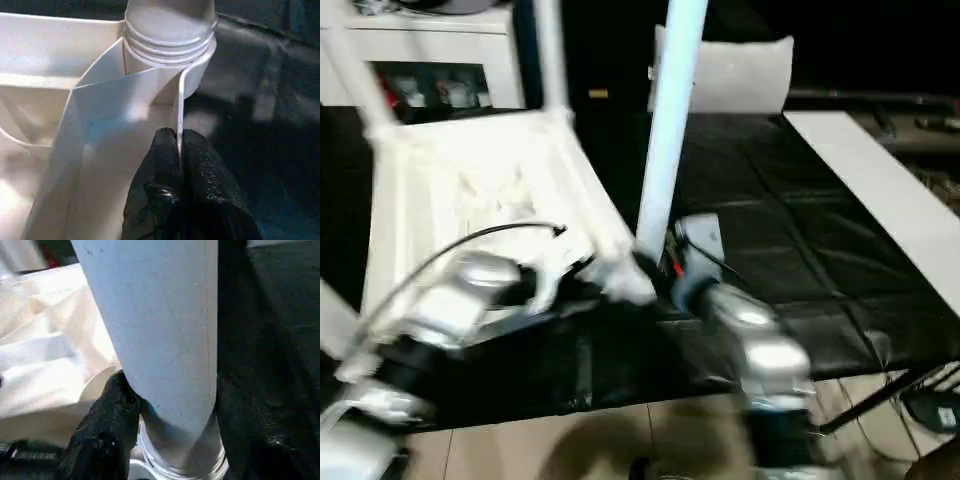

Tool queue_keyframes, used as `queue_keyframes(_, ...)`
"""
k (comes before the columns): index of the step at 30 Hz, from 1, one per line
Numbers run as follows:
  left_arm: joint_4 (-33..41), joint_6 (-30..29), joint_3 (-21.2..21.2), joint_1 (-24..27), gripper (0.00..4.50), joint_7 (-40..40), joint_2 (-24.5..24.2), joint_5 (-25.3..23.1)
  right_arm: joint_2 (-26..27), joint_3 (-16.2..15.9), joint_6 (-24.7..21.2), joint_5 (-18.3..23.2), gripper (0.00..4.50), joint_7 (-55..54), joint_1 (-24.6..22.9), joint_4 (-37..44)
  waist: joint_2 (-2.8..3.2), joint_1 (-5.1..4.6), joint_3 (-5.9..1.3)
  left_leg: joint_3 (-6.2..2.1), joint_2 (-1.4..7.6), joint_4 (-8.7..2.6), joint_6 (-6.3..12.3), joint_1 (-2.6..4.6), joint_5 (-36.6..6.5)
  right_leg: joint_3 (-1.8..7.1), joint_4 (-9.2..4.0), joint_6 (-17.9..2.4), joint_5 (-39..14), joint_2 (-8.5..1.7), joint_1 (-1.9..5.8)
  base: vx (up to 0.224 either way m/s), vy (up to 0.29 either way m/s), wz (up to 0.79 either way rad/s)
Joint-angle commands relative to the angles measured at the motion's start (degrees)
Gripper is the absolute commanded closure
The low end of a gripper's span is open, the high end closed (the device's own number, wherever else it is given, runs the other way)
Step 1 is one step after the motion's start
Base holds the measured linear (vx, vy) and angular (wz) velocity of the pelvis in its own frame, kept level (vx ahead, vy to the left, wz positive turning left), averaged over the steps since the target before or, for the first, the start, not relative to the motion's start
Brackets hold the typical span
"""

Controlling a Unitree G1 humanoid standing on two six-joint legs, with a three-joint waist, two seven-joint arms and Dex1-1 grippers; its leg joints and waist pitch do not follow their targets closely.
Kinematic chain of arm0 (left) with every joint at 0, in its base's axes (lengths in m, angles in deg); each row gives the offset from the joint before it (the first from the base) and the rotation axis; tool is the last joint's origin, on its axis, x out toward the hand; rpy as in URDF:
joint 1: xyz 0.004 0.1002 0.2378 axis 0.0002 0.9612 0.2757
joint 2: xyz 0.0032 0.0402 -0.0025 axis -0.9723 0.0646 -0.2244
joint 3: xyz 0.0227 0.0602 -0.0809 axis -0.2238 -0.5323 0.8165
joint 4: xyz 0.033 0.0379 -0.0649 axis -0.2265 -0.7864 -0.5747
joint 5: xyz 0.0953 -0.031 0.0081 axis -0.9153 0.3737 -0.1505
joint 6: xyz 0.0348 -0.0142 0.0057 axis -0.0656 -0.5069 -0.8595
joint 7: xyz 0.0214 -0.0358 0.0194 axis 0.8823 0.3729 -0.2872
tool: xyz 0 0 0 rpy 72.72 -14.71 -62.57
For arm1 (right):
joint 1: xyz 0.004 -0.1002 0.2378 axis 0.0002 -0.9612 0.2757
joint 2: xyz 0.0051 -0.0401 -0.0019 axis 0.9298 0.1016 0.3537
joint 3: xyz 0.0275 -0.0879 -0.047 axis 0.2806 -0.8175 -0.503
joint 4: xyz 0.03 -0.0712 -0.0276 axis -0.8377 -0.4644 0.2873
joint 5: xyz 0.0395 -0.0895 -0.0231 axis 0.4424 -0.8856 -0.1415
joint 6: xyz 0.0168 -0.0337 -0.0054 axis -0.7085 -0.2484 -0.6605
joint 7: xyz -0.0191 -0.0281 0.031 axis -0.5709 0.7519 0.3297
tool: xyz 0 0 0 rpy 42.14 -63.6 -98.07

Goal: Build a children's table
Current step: Rotate leg to tighten

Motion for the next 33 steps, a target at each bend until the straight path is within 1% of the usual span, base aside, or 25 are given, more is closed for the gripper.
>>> queue_keyframes(1, 3.98, 1.84, -1.78, -1.37, 4.5, 0.84, 3.7, 2.55, 2.24, -3.36, 0.37, 0.93, 1.81, 0.47, 0.39, -1.86, 0.24, 0.51, -3.15, -0.42, 1.03, -4.69, 2.01, -0.37, -18.23, 2.67, -3.91, -4.87, -27.68, -3.59, 3.13, 0.0, 0.0, 0.0)
queue_keyframes(3, 4.06, 1.65, -2.34, -1.3, 4.5, 0.53, 3.11, 1.75, 2.5, -2.94, 1.06, 0.83, 1.72, -0.09, 0.53, -1.81, 0.32, 0.83, -3.32, -0.22, 1.1, -4.71, 2.74, -0.37, -16.15, 3.18, -3.49, -6.08, -24.91, -3.66, 3.22, 0.0, 0.0, 0.0)
queue_keyframes(5, 4.3, 2.45, -2.76, -0.96, 4.5, 1.16, 1.51, 1.15, 1.55, -3.15, 2.12, 0.25, 1.43, 1.04, 0.35, -0.86, 0.25, 1.31, -3.57, 0.06, 1.09, -4.54, 3.55, -0.77, -11.9, 3.69, -2.6, -7.79, -20.15, -3.61, 3.53, 0.0, 0.0, 0.0)
queue_keyframes(8, 4.45, 3.64, -2.88, -0.62, 4.5, 2.37, -0.1, 1.05, 0.09, -3.25, 2.98, 0.24, 1.26, 2.7, -0.35, 0.18, 0.2, 2.24, -3.79, 0.47, 1.01, -4.16, 4.79, -0.66, -8.36, 4.05, -1.96, -8.86, -17.61, -3.59, 3.41, 0.0, 0.0, 0.0)
queue_keyframes(9, 4.45, 3.64, -2.88, -0.62, 4.5, 2.37, -0.1, 1.05, 0.09, -3.25, 2.98, 0.24, 1.26, 2.7, -0.35, 0.18, 0.18, 2.32, -3.84, 0.51, 0.97, -4.08, 4.97, -0.82, -7.69, 4.09, -1.79, -9.08, -17.02, -3.54, 3.5, 0.0, 0.0, 0.0)
queue_keyframes(10, 4.43, 4.27, -2.89, -0.43, 4.5, 3.05, -0.83, 1.09, -0.77, -3.23, 3.08, 0.07, 1.04, 3.24, -0.84, 0.69, 0.18, 2.68, -4.0, 0.6, 0.97, -3.95, 5.18, -0.92, -6.29, 4.13, -1.48, -9.37, -15.74, -3.54, 3.64, 0.0, 0.0, 0.0)
queue_keyframes(11, 4.33, 5.62, -2.96, -0.09, 4.5, 4.3, -2.08, 1.15, -2.38, -3.1, 3.72, -0.54, 1.0, 3.7, -1.69, 1.17, 0.0, 3.04, -4.04, 0.75, 0.9, -3.87, 5.48, -1.0, -5.07, 4.22, -1.33, -9.44, -14.46, -3.45, 3.69, 0.0, 0.0, 0.0)
queue_keyframes(13, 3.88, 7.48, -2.87, 0.25, 4.5, 6.09, -3.44, 1.49, -3.89, -2.5, 4.29, 0.75, 0.9, 6.2, -2.66, 2.15, 0.19, 3.6, -3.86, 0.86, 0.91, -3.83, 5.55, -0.75, -5.46, 4.27, -1.28, -9.4, -14.83, -3.39, 3.47, 0.0, 0.0, 0.0)
queue_keyframes(14, 3.5, 8.5, -2.78, 0.39, 4.5, 7.03, -4.2, 1.67, -4.85, -2.17, 4.64, 1.77, 0.9, 8.12, -3.22, 2.88, 0.17, 3.91, -3.93, 0.95, 0.95, -3.83, 5.65, -0.68, -5.75, 4.26, -1.42, -8.84, -15.62, -3.37, 3.57, 0.0, 0.0, 0.0)
queue_keyframes(15, 2.95, 9.77, -2.73, 0.5, 4.5, 8.13, -5.09, 1.82, -6.1, -1.92, 5.02, 2.78, 0.72, 10.38, -3.8, 3.64, 0.12, 4.16, -3.93, 0.89, 0.99, -3.86, 5.71, -0.77, -5.94, 4.23, -1.36, -8.5, -15.99, -3.39, 3.69, 0.0, 0.0, 0.0)
queue_keyframes(16, 2.32, 11.85, -2.85, 0.66, 4.5, 9.9, -6.21, 2.09, -7.66, -1.63, 5.52, 3.75, 0.6, 12.93, -4.39, 4.32, 0.15, 4.38, -3.87, 0.84, 1.14, -3.96, 5.67, -0.66, -6.03, 4.22, -1.37, -8.31, -16.34, -3.33, 3.64, 0.0, 0.0, 0.0)
queue_keyframes(17, 2.06, 12.69, -2.93, 0.7, 4.5, 10.6, -6.64, 2.2, -8.28, -1.53, 5.73, 4.07, 0.53, 13.88, -4.59, 4.53, 0.23, 4.7, -3.8, 0.84, 1.38, -4.05, 5.54, -0.39, -6.83, 4.25, -1.38, -8.08, -17.04, -3.22, 3.33, 0.0, 0.0, 0.0)
queue_keyframes(18, 1.59, 12.96, -3.14, 0.68, 4.5, 11.64, -7.59, 2.32, -9.91, -1.36, 6.81, 5.04, 0.5, 16.89, -4.92, 4.71, 0.2, 4.79, -3.79, 0.8, 1.49, -4.13, 5.21, -0.32, -7.0, 4.24, -1.37, -8.18, -17.34, -3.2, 3.33, 0.0, 0.0, 0.0)
queue_keyframes(19, 1.17, 14.22, -3.21, 0.69, 4.5, 13.12, -8.34, 2.67, -11.75, -1.63, 7.28, 5.9, 0.28, 20.29, -5.25, 4.95, 0.2, 4.88, -3.67, 0.84, 1.49, -4.15, 4.79, -0.29, -8.12, 4.22, -1.54, -8.06, -18.65, -3.27, 3.23, 0.0, 0.0, 0.0)
queue_keyframes(20, 1.04, 14.62, -3.23, 0.71, 4.5, 13.71, -8.62, 2.8, -12.49, -1.77, 7.34, 6.31, 0.28, 21.72, -5.41, 5.1, 0.05, 4.96, -3.65, 0.84, 1.44, -4.18, 4.71, -0.23, -8.9, 4.18, -1.69, -7.8, -19.66, -3.26, 3.21, 0.0, 0.0, 0.0)
queue_keyframes(21, 0.63, 16.01, -3.43, 0.75, 4.5, 15.58, -9.51, 3.08, -14.7, -2.23, 7.71, 7.27, 0.16, 25.8, -5.76, 5.4, 0.09, 5.23, -3.49, 0.89, 1.39, -4.17, 4.49, -0.03, -9.99, 4.19, -1.97, -7.14, -21.65, -3.26, 3.11, 0.0, 0.0, 0.0)
queue_keyframes(23, 0.11, 19.04, -4.61, 0.76, 4.5, 19.47, -11.66, 3.25, -18.56, -2.93, 7.87, 9.19, 0.05, 32.47, -6.03, 5.55, 0.0, 5.75, -3.45, 0.82, 1.53, -4.24, 4.53, 0.02, -10.41, 4.24, -2.15, -6.02, -23.84, -3.44, 3.19, 0.0, 0.0, 0.0)
queue_keyframes(24, 0.11, 19.04, -4.61, 0.76, 4.5, 19.47, -11.66, 3.25, -18.56, -2.93, 7.87, 9.19, 0.02, 32.47, -6.03, 5.55, 0.03, 5.85, -3.43, 0.82, 1.49, -4.25, 4.57, 0.07, -10.49, 4.22, -2.22, -5.99, -24.06, -3.46, 3.12, 0.0, 0.0, 0.0)
queue_keyframes(25, -0.22, 20.87, -5.42, 0.72, 4.5, 21.68, -12.92, 3.24, -20.5, -3.09, 7.31, 10.23, 0.02, 35.56, -5.8, 5.37, -0.04, 5.95, -3.49, 0.87, 1.55, -4.23, 4.28, 0.15, -10.35, 4.29, -2.21, -6.24, -24.02, -3.54, 3.0, 0.0, 0.0, 0.0)
queue_keyframes(27, -1.39, 24.97, -7.31, 0.34, 4.5, 27.37, -15.65, 3.22, -25.61, -4.44, 6.55, 11.69, 0.02, 43.9, -4.45, 4.12, -0.08, 6.27, -3.56, 0.8, 1.52, -4.23, 4.53, 0.11, -10.33, 4.26, -2.15, -6.06, -24.22, -3.53, 3.22, 0.0, 0.0, 0.0)
queue_keyframes(29, -1.85, 26.42, -7.91, 0.03, 4.5, 29.68, -16.4, 3.32, -27.66, -5.59, 6.59, 11.53, 0.02, 47.33, -3.4, 2.91, -0.03, 6.77, -3.6, 0.89, 1.63, -4.17, 4.78, 0.19, -9.08, 4.36, -1.84, -6.77, -22.54, -3.5, 3.09, 0.0, 0.0, 0.0)
queue_keyframes(30, -1.76, 26.95, -8.33, -0.03, 4.5, 31.1, -16.85, 3.41, -28.79, -6.48, 7.16, 11.16, 0.02, 49.56, -2.81, 2.17, -0.1, 6.9, -3.66, 0.9, 1.57, -4.14, 4.79, 0.09, -8.92, 4.3, -1.77, -6.96, -22.36, -3.49, 3.2, 0.0, 0.0, 0.0)
queue_keyframes(31, -1.75, 27.11, -8.44, -0.05, 4.5, 31.44, -16.95, 3.41, -28.98, -6.68, 7.54, 11.0, 0.02, 50.06, -2.67, 1.93, -0.09, 7.17, -3.73, 0.92, 1.63, -4.12, 4.73, 0.25, -8.75, 4.32, -1.75, -7.17, -22.17, -3.57, 3.17, 0.0, 0.0, 0.0)
queue_keyframes(32, -1.71, 27.49, -8.73, -0.09, 4.5, 32.28, -17.2, 3.44, -29.46, -7.16, 8.45, 10.63, 0.02, 51.26, -2.34, 1.35, -0.15, 7.31, -3.75, 0.97, 1.73, -4.13, 4.67, 0.25, -7.91, 4.43, -1.51, -7.88, -21.07, -3.61, 3.14, 0.0, 0.0, 0.0)
queue_keyframes(33, -1.94, 28.73, -9.37, -0.25, 4.5, 34.37, -17.74, 3.48, -30.41, -8.21, 10.47, 10.24, 0.02, 54.13, -1.64, -0.22, -0.26, 7.52, -3.82, 1.01, 1.74, -4.06, 4.71, 0.28, -7.63, 4.4, -1.34, -8.39, -20.48, -3.65, 3.12, 0.0, 0.0, 0.0)
